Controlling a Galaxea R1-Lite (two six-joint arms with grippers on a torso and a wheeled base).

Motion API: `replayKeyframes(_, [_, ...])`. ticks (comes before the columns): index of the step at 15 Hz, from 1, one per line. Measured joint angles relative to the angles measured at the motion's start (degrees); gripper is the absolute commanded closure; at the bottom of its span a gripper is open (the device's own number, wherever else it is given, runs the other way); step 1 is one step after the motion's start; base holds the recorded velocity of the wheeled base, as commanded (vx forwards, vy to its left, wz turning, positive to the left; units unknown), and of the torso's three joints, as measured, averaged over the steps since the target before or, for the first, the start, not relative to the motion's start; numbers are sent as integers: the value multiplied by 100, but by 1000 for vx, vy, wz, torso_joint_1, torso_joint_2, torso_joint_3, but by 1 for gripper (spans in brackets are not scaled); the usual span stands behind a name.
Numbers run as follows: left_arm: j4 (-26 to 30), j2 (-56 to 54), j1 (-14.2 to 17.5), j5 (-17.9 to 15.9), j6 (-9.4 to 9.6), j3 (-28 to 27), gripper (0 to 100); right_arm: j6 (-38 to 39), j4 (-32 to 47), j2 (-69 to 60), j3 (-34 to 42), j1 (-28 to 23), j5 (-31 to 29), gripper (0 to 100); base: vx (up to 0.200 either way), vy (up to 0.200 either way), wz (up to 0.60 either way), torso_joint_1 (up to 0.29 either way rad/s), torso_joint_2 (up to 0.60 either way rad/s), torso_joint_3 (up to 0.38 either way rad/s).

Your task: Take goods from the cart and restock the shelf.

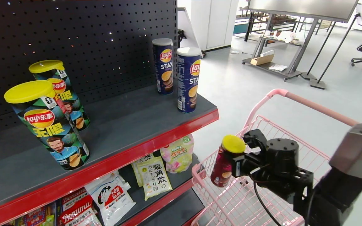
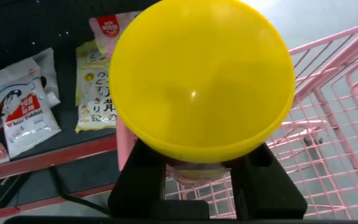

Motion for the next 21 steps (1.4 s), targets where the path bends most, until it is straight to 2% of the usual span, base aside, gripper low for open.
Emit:
replayKeyframes(3, [0, 0, 2, -2, 0, 0, 0, -539, 141, -1189, 785, 46, -635, 100, 0, 0, 0, 0, 0, 0])
replayKeyframes(6, [0, 0, -1, -2, 0, 0, 0, -913, 1124, -2431, 1086, -45, -903, 100, 0, 0, 0, 0, 0, 0])
replayKeyframes(9, [0, 0, -1, 0, 0, 0, 0, -1120, 2956, -3694, 678, -179, -950, 100, 0, 0, 0, 0, 0, 0])
replayKeyframes(13, [0, 0, 0, 0, -2, 0, 0, -1414, 6016, -5438, -286, -675, -963, 100, 0, 0, 0, 0, 0, 0])
replayKeyframes(17, [0, 0, -1, -10, -2, 0, 0, -1479, 7428, -6822, -706, -1224, -873, 100, 0, 0, 0, 0, 0, 0])
replayKeyframes(21, [0, 0, -1, -11, -2, 0, 0, -1501, 7835, -7591, -731, -1362, -924, 100, 0, 0, 0, 0, 0, 0])
